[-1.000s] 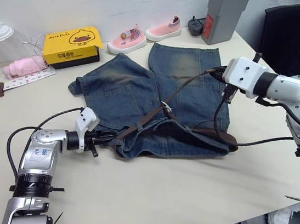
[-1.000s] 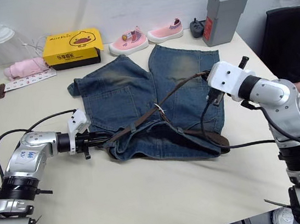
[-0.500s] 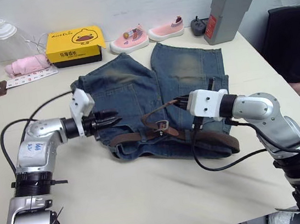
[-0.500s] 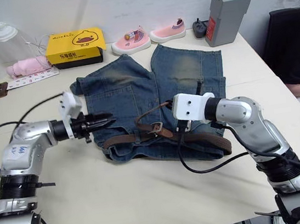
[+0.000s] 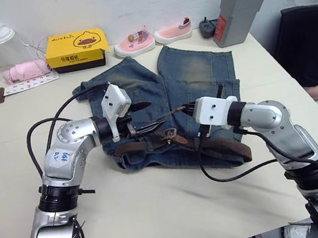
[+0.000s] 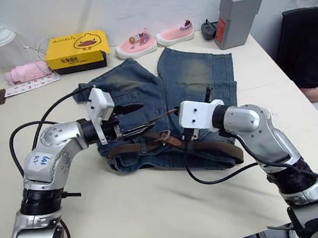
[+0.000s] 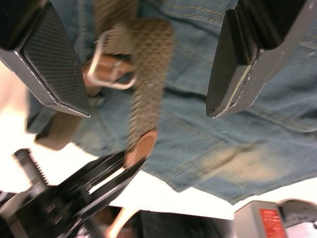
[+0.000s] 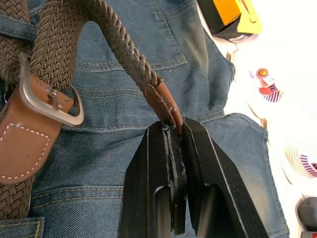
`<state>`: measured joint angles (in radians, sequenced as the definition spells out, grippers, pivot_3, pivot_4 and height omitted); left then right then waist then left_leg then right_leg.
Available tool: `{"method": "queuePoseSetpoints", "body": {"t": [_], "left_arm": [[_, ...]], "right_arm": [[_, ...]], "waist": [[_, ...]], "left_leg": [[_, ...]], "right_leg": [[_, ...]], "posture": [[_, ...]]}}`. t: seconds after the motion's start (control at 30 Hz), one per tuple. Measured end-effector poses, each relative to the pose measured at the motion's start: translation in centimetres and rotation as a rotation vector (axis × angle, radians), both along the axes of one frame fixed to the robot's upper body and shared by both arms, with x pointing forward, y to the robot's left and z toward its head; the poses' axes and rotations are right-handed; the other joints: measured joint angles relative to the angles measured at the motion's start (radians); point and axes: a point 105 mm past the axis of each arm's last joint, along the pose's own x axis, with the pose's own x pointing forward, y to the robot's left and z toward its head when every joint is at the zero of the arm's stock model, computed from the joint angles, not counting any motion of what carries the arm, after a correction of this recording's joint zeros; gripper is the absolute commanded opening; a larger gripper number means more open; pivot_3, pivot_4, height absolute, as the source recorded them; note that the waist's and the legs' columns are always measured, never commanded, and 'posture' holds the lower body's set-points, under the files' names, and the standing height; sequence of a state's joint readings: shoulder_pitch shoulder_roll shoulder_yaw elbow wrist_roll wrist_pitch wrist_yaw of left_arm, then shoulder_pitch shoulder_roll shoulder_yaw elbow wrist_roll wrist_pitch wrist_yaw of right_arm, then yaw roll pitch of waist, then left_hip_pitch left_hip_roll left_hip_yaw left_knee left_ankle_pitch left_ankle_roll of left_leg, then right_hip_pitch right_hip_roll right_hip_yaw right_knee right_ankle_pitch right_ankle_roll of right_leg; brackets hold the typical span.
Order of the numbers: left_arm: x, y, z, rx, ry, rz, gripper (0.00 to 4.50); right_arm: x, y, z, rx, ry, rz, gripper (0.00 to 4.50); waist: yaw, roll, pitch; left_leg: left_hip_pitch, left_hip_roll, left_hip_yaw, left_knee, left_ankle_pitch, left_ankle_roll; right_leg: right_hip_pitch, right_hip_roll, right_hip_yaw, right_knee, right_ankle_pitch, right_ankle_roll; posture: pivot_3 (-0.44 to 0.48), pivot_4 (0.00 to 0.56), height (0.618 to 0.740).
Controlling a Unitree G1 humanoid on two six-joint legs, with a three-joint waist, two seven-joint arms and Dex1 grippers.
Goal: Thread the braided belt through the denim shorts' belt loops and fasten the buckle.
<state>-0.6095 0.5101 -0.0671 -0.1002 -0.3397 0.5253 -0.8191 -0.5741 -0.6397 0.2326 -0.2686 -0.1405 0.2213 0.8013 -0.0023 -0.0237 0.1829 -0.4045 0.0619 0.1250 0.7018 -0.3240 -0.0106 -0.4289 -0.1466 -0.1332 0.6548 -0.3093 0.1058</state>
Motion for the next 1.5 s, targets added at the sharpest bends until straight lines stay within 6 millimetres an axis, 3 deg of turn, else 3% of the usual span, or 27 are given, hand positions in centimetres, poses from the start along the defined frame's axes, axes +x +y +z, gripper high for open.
{"method": "queuePoseSetpoints", "body": {"t": [0.1,0.2,0.4,0.47,0.7,0.8,0.87,1.03,1.13,1.2,1.23,1.33,1.5], "left_arm": [[0.5,0.0,-0.7,0.015,0.000,0.027,4.04],[0.7,-0.2,-1.6,0.057,-0.004,0.030,3.30],[1.0,-0.6,-2.3,0.060,0.000,0.036,0.70],[1.0,-0.7,-2.2,0.056,-0.001,0.037,0.07],[1.1,-1.0,-2.5,0.027,0.009,0.055,0.07],[1.2,-1.2,-2.4,-0.011,0.016,0.073,0.00],[1.1,-1.6,-2.2,-0.055,0.027,0.073,0.00],[0.7,-1.8,-1.8,-0.100,0.028,0.082,0.00],[0.5,-1.8,-1.5,-0.137,0.029,0.088,0.00],[0.3,-2.1,-1.3,-0.149,0.024,0.080,0.00],[0.3,-2.2,-1.2,-0.155,0.024,0.078,0.00],[0.1,-2.3,-1.1,-0.166,0.022,0.074,0.00],[-0.2,-2.4,-0.6,-0.185,0.015,0.062,0.00]], "right_arm": [[0.0,0.1,0.0,0.004,0.002,0.002,0.00],[-0.1,0.2,0.0,0.007,0.001,0.005,0.00],[0.0,0.1,0.0,0.007,0.007,-0.002,0.00],[0.0,0.1,0.0,0.008,0.008,-0.005,0.00],[0.2,-0.1,-0.1,0.014,0.017,-0.021,0.00],[0.5,-0.1,0.2,0.091,0.046,-0.059,1.07],[1.0,-0.7,0.2,0.145,0.091,-0.113,2.01],[1.7,-2.3,-0.6,0.166,0.182,-0.223,2.01],[1.6,-2.0,-0.7,0.211,0.229,-0.215,1.15],[0.8,-0.9,-0.5,0.251,0.262,-0.162,0.23],[0.3,-0.1,-0.4,0.270,0.287,-0.125,0.09],[-1.2,2.2,-0.8,0.268,0.352,-0.034,0.09],[-1.7,3.7,-4.6,0.168,0.452,-0.046,0.09]], "waist": [[0.001,0.000,0.000],[0.001,0.000,0.000],[0.000,0.000,0.000],[0.000,0.000,0.000],[0.001,0.000,0.000],[0.000,0.000,0.000],[0.001,0.000,0.000],[0.002,0.000,0.000],[0.000,0.000,0.000],[-0.001,0.000,0.000],[-0.001,0.000,0.000],[0.000,0.000,0.000],[0.002,0.000,0.000]], "left_leg": [[0.000,0.000,0.000,0.000,0.000,0.000],[0.000,0.000,0.000,0.000,0.000,0.000],[0.000,0.000,0.000,0.000,0.000,0.000],[0.000,0.000,0.000,0.000,0.000,0.000],[0.000,0.000,0.000,0.000,0.000,0.000],[0.000,0.000,0.000,0.000,0.000,0.000],[0.000,0.000,0.000,0.000,0.000,0.000],[0.000,0.000,0.000,0.000,0.000,0.000],[0.000,0.000,0.000,0.000,0.000,0.000],[0.000,0.000,-0.001,0.000,0.000,0.000],[0.000,0.000,-0.001,0.000,0.000,0.000],[0.000,0.000,-0.001,0.000,0.000,0.000],[0.000,0.000,-0.001,0.000,0.000,0.000]], "right_leg": [[0.000,0.000,0.000,0.000,0.000,0.000],[0.000,0.000,0.000,0.000,0.000,0.000],[0.000,0.000,0.000,0.000,0.000,0.000],[0.000,0.000,0.000,0.000,0.000,0.000],[0.000,0.000,0.000,0.000,0.000,0.000],[0.000,0.000,0.000,0.000,0.000,0.000],[0.000,0.000,0.000,0.000,0.000,0.000],[0.000,0.000,0.000,0.000,0.000,0.000],[0.000,0.000,0.000,0.000,0.000,0.000],[0.000,0.000,0.000,0.000,0.000,0.000],[0.000,0.000,0.000,0.000,0.000,0.000],[0.000,0.000,0.000,0.000,0.000,0.000],[0.001,0.000,0.000,0.000,0.000,0.000]], "posture": [[0.000,0.150,0.698],[0.000,0.150,0.698],[0.000,0.150,0.698],[0.000,0.150,0.698],[0.000,0.150,0.698],[0.000,0.150,0.698],[0.000,0.150,0.698],[0.000,0.150,0.698],[0.000,0.150,0.698],[0.000,0.150,0.698],[0.000,0.150,0.698],[0.000,0.150,0.698],[0.000,0.150,0.698]]}}
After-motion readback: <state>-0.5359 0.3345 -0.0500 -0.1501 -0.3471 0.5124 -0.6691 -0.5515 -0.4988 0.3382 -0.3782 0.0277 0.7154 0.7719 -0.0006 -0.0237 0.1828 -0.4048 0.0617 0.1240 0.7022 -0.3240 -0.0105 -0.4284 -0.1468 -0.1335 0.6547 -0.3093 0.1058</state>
